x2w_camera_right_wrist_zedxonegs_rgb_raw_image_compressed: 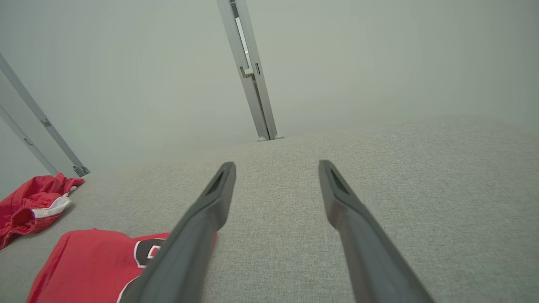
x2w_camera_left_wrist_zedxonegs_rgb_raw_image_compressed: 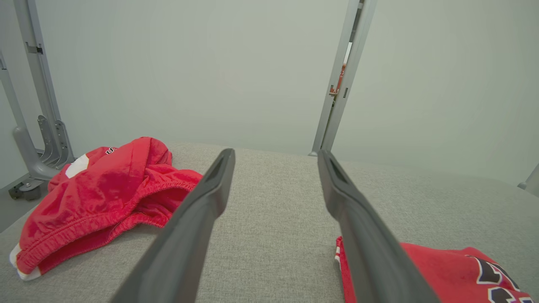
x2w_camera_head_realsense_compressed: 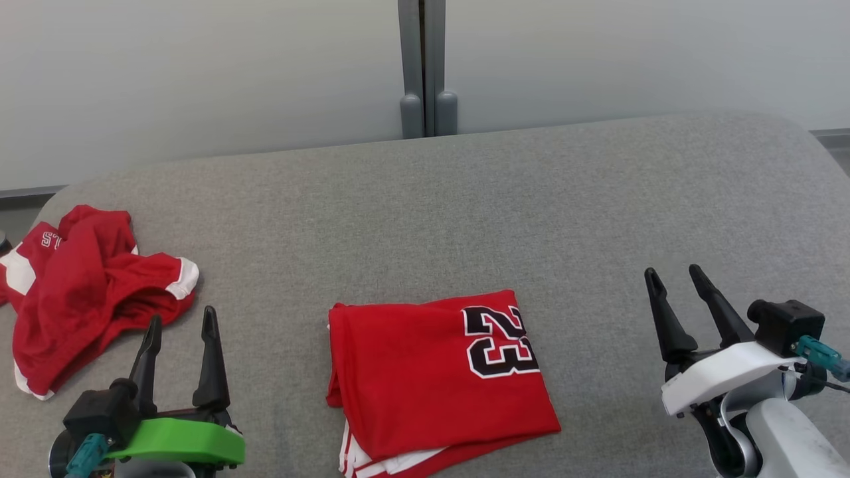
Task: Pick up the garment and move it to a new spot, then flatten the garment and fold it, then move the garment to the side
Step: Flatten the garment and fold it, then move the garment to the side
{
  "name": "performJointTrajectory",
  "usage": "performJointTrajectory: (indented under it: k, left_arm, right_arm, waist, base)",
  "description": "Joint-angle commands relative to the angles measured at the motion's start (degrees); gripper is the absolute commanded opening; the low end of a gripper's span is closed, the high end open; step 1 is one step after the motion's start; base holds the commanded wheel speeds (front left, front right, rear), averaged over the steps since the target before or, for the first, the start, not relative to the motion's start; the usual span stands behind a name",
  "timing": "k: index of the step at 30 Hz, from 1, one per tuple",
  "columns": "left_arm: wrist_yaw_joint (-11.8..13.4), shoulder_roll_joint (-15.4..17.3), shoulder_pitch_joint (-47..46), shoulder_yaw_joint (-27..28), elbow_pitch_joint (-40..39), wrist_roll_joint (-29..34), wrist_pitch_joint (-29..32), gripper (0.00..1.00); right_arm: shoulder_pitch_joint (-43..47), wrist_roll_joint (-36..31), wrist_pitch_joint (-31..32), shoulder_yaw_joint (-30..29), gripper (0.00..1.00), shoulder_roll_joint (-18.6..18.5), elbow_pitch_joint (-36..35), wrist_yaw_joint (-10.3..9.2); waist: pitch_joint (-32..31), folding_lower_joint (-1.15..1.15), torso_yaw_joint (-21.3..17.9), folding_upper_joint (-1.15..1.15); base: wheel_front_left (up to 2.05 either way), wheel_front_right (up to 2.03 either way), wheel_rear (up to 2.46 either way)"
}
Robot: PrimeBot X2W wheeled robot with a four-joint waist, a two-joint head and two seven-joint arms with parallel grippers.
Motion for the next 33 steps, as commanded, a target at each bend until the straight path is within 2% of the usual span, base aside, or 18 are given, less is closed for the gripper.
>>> performJointTrajectory:
  k: [1,12,20,26,33]
  left_arm:
    - [-0.18,-0.17,0.72,0.54,0.20,0.79,0.02,1.00]
    - [-0.19,-0.73,0.12,1.73,0.57,2.28,0.02,1.00]
    - [-0.18,-0.67,-0.07,1.09,0.70,2.19,0.02,1.00]
    - [-0.18,-0.39,-0.40,0.47,0.83,2.06,0.01,1.00]
    - [-0.18,-0.45,-0.48,0.11,1.08,1.18,0.02,1.00]
  right_arm:
    - [0.62,-0.85,-0.14,-0.39,1.00,0.38,0.19,0.00]
    - [0.82,-3.55,-0.15,-1.37,1.00,2.21,1.15,0.00]
    - [-1.42,-2.79,1.30,0.47,1.00,2.42,3.19,0.01]
    - [-5.12,-1.40,7.56,4.55,1.00,4.23,7.11,0.00]
    - [-9.74,0.19,15.73,6.98,1.00,7.17,15.17,-0.01]
  waist:
    - [0.08,0.00,0.03,0.00]
    - [0.16,0.00,0.79,0.00]
    - [0.02,0.00,2.24,0.00]
    - [0.10,0.00,4.19,0.00]
    - [0.48,0.00,7.27,0.00]
  base:
    - [0.00,0.00,0.00]
    - [0.00,0.00,0.00]
    - [0.00,0.00,0.00]
    - [0.00,0.00,0.00]
    - [0.00,0.00,0.00]
